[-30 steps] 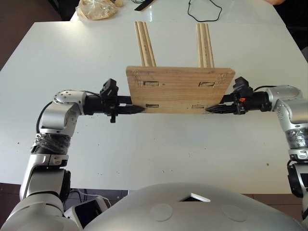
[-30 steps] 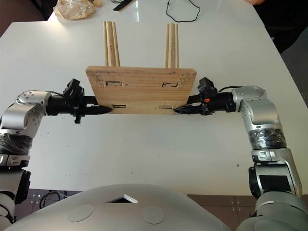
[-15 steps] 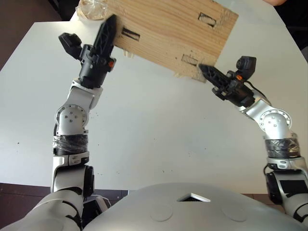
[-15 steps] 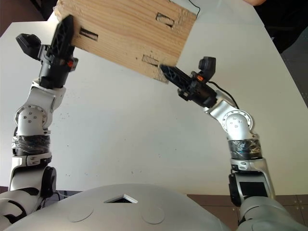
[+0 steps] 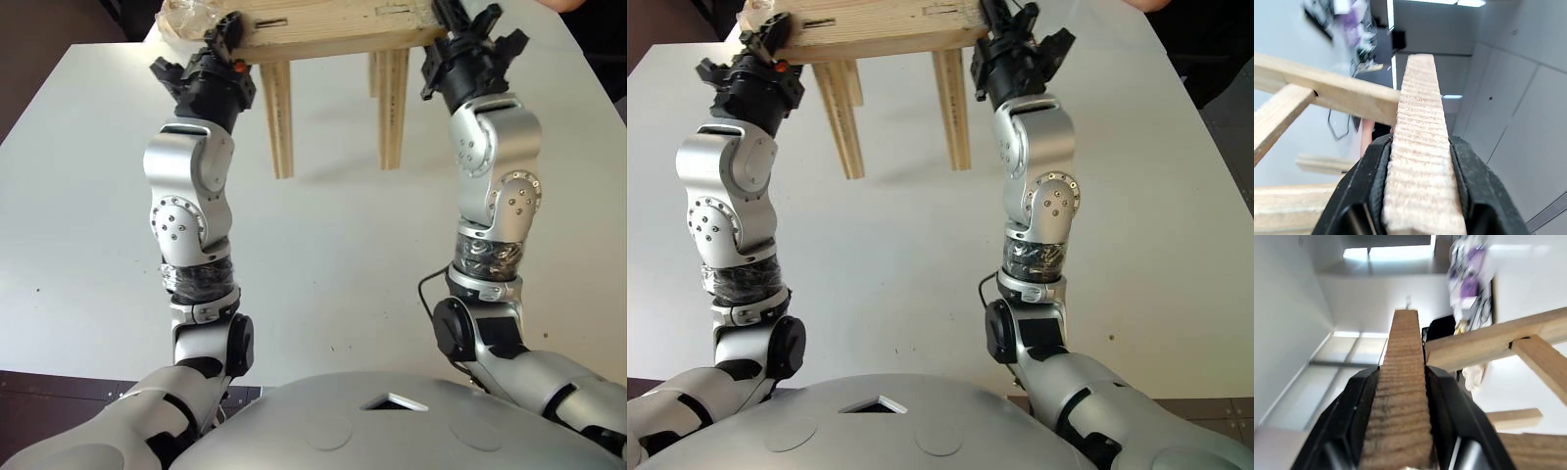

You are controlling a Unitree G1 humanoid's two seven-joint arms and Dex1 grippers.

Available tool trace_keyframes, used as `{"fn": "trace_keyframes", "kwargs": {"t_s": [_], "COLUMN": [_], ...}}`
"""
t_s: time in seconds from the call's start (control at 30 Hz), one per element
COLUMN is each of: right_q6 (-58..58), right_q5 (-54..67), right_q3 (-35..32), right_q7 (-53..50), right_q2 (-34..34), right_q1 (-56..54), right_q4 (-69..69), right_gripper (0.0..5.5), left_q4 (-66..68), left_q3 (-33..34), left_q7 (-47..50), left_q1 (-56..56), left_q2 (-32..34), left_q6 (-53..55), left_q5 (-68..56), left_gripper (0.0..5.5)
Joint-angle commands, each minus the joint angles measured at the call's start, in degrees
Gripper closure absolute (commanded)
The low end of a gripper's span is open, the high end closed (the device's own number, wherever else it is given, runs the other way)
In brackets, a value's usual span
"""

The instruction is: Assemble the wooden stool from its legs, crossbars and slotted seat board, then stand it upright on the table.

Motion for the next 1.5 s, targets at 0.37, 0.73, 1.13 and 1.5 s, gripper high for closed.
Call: {"fn": "trace_keyframes", "kwargs": {"t_s": [0.37,0.73,1.13,1.5], "right_q6": [9.24,10.81,10.48,8.81], "right_q5": [-14.14,-20.6,-33.1,-51.26], "right_q3": [5.61,7.06,1.95,1.05], "right_q7": [-7.83,-0.27,12.94,16.73], "right_q2": [3.11,1.26,-4.13,-10.82], "right_q1": [14.18,16.67,9.14,5.56], "right_q4": [1.07,-1.19,0.97,-0.34], "right_gripper": [4.2,3.77,2.1,2.1], "left_q4": [4.05,4.13,5.16,0.46], "left_q3": [-3.66,-2.84,0.2,2.59], "left_q7": [6.22,1.64,-4.94,-12.61], "left_q1": [5.42,6.77,2.98,3.57], "left_q2": [-4.75,-4.87,0.48,8.44], "left_q6": [9.3,14.03,18.82,19.74], "left_q5": [9.41,12.65,20.57,37.96], "left_gripper": [4.17,3.02,2.8,2.8]}}
